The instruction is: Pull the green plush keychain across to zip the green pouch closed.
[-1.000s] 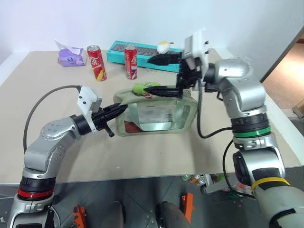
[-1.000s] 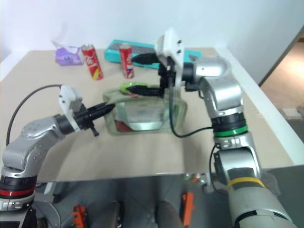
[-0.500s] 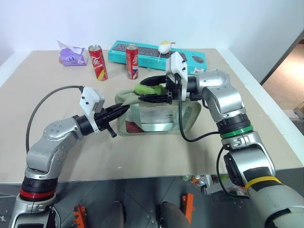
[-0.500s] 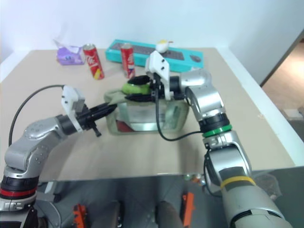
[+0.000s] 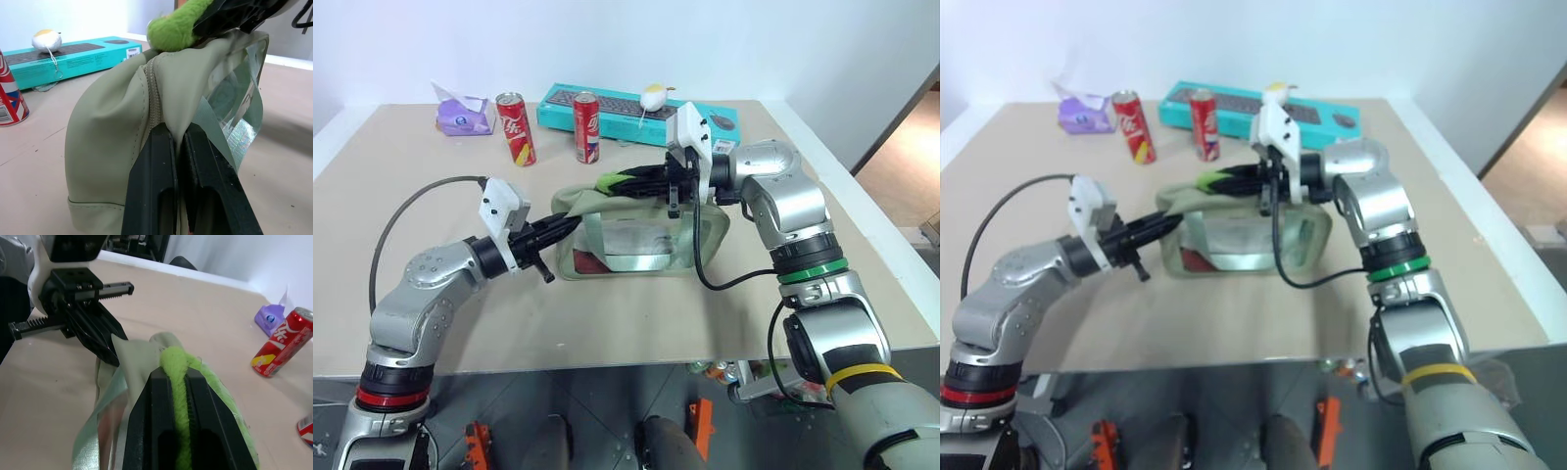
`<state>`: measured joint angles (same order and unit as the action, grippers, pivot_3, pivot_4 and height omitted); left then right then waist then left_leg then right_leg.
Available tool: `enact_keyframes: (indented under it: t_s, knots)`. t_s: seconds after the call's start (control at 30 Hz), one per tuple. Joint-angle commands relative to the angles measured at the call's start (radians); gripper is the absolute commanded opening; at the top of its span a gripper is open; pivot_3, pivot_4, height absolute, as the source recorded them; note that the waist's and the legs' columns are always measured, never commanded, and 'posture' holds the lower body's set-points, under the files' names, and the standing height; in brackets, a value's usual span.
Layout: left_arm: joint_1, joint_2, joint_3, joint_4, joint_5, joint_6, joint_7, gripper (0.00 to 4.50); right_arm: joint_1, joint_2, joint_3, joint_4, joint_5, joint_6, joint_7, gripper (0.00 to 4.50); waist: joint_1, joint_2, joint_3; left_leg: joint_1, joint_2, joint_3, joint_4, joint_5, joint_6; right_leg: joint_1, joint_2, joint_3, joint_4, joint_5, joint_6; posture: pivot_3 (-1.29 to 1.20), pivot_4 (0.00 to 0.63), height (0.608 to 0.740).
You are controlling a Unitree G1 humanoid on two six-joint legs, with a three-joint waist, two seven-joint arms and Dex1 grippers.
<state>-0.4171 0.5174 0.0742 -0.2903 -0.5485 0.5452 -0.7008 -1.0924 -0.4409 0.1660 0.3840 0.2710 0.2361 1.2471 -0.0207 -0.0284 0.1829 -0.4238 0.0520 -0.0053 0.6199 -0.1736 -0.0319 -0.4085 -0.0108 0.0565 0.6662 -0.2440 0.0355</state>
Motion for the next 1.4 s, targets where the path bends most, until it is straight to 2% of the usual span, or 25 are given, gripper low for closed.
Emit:
enact_keyframes:
  t_s: [0.03, 0.17, 0.47, 1.07, 1.4]
  knots:
    - [-0.022, -0.016, -0.003, 0.008, 0.019, 0.009, 0.045, 0.0, -0.014, -0.027, -0.086, -0.048, 0.028, -0.028, -0.041, 0.06, 0.0, 0.0, 0.0, 0.0, 0.0, 0.0, 0.0, 0.0, 0.0, 0.0, 0.0, 0.0, 0.0, 0.0, 0.0, 0.0, 0.15, 0.74]
    - [-0.044, -0.035, 0.012, 0.02, 0.016, 0.022, 0.086, 0.0, -0.032, -0.058, -0.13, -0.038, 0.025, -0.055, -0.074, 0.06, 0.0, 0.0, 0.0, -0.001, 0.0, 0.0, 0.0, 0.0, 0.0, 0.0, 0.0, 0.0, 0.0, 0.0, 0.0, 0.0, 0.15, 0.74]
    - [-0.069, -0.049, 0.018, 0.032, 0.004, 0.052, 0.128, 0.0, -0.017, -0.092, -0.142, -0.031, 0.023, -0.084, -0.101, 0.06, -0.004, 0.0, 0.0, -0.001, 0.0, 0.0, -0.002, 0.0, 0.0, -0.002, 0.001, 0.0, 0.0, 0.0, -0.002, 0.0, 0.15, 0.74]
    - [-0.095, -0.012, 0.031, -0.001, -0.009, 0.129, 0.16, 0.0, -0.005, -0.162, -0.186, 0.052, 0.012, -0.16, -0.146, 0.06, -0.005, 0.0, 0.0, -0.001, 0.0, 0.0, -0.002, 0.0, 0.0, -0.002, 0.001, 0.001, 0.0, 0.0, -0.002, 0.0, 0.15, 0.74]
    - [-0.105, 0.001, 0.035, -0.018, 0.023, 0.098, 0.185, 0.0, 0.12, -0.304, -0.302, 0.126, -0.009, -0.205, -0.262, 0.06, -0.002, 0.0, 0.0, -0.001, -0.001, 0.001, -0.002, 0.0, 0.0, -0.002, 0.0, 0.001, -0.001, 0.0, -0.002, 0.0, 0.15, 0.74]
